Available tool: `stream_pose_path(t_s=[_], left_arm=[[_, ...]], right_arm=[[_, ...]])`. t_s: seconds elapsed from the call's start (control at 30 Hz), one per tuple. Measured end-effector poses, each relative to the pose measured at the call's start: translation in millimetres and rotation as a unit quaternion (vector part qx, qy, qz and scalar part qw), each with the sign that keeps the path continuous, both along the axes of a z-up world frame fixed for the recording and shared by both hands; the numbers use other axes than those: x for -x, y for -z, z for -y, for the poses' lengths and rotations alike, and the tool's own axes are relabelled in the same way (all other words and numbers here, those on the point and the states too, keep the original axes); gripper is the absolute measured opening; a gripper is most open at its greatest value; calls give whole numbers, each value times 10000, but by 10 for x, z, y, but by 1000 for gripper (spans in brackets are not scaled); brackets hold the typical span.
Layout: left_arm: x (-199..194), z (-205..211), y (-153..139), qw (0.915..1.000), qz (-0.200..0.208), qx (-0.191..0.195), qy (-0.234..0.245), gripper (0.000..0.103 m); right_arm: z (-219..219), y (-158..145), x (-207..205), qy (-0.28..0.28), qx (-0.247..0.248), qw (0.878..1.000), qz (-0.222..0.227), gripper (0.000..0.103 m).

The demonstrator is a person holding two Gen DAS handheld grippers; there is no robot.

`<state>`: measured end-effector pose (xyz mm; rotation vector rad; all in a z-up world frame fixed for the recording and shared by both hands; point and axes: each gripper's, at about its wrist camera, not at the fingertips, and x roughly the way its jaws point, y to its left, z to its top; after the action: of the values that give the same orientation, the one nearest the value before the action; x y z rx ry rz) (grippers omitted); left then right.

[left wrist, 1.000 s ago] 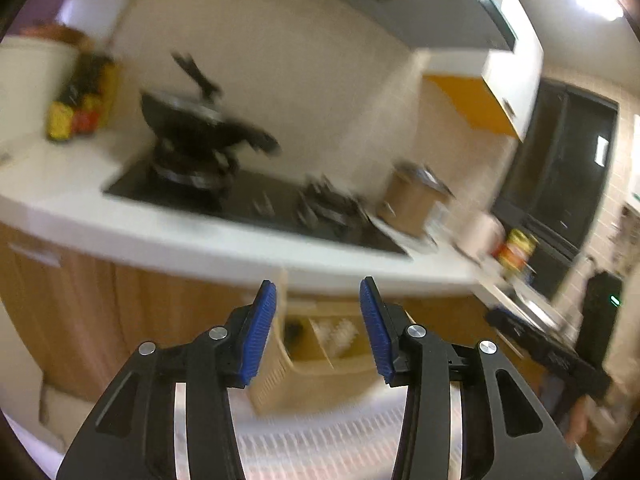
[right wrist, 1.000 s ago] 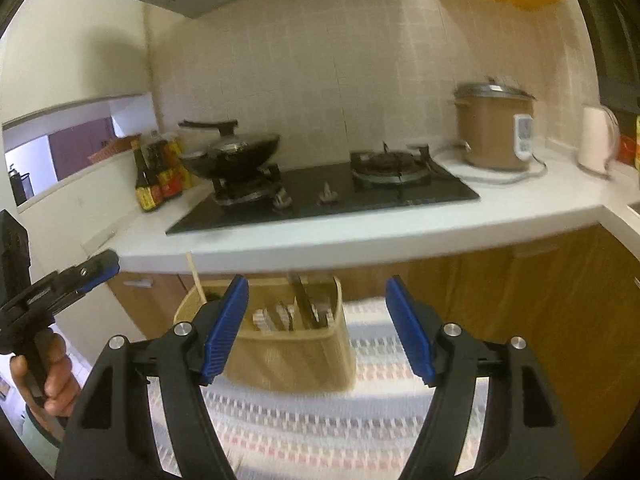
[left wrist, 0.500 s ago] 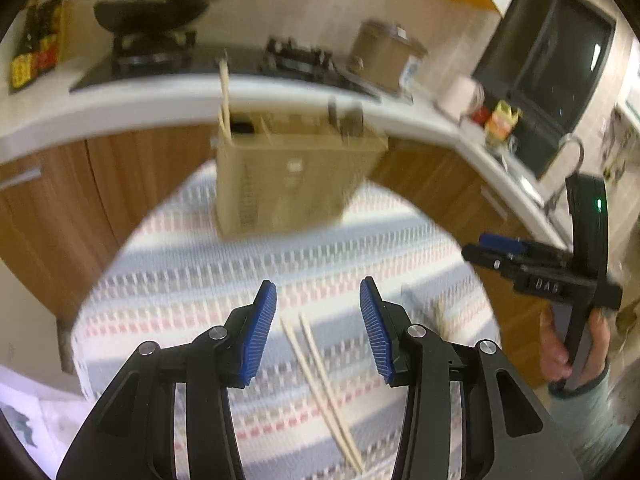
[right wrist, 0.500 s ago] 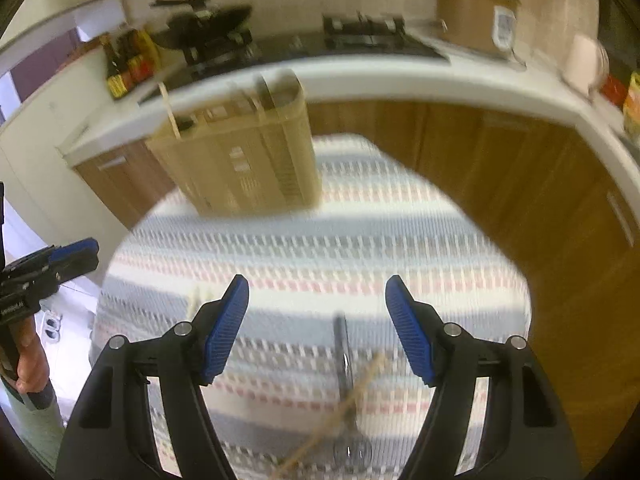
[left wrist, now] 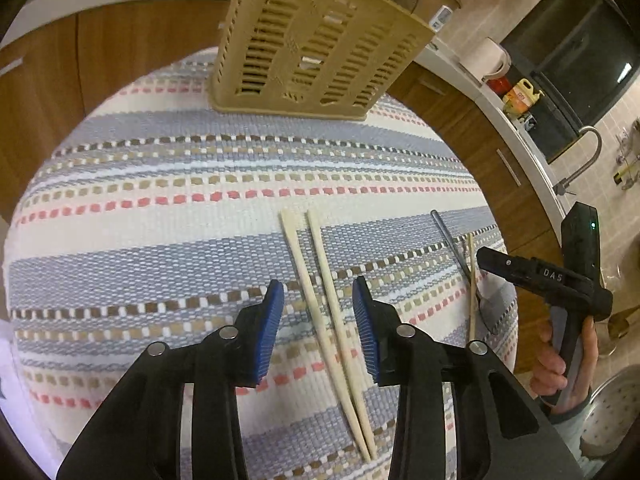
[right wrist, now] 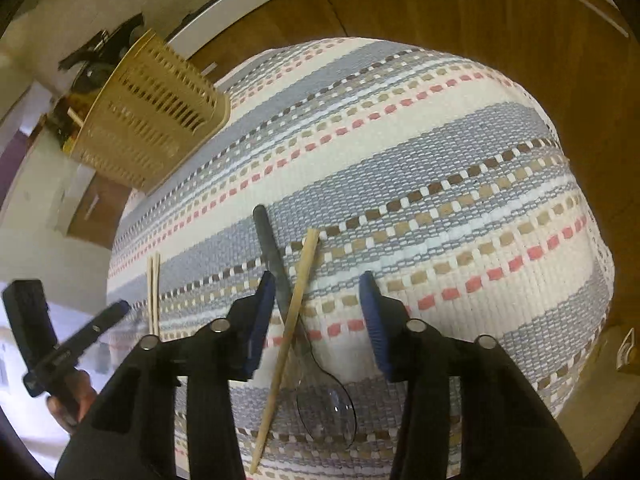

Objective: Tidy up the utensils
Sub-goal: 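Grasp a wooden chopstick with the left tool while the right tool grasps another chopstick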

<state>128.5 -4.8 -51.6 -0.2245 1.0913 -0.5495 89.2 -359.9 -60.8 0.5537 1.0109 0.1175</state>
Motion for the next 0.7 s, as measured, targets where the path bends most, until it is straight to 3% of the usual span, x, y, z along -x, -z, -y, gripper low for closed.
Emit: stream_pose_path(t_s=[0.13,0.3,0.43,0.7], left_arm=[[-83,-26,92,9997,-206,30,-109,28],[-162,18,140,9995,-273,-49,-142,24],[-201,111,113,9995,-183,-221,-133,24],[-233,343,61,9971,59,-755,-98,24]], right_arm=[[-78,-17,-58,-90,170,9998,-12,36],[-228,-39,-116,-97,883,9960,18,14],[-306,-32,-127,-213,1169,9929,72,6],[-352,-71,-117,-384,919,9948,215,3]])
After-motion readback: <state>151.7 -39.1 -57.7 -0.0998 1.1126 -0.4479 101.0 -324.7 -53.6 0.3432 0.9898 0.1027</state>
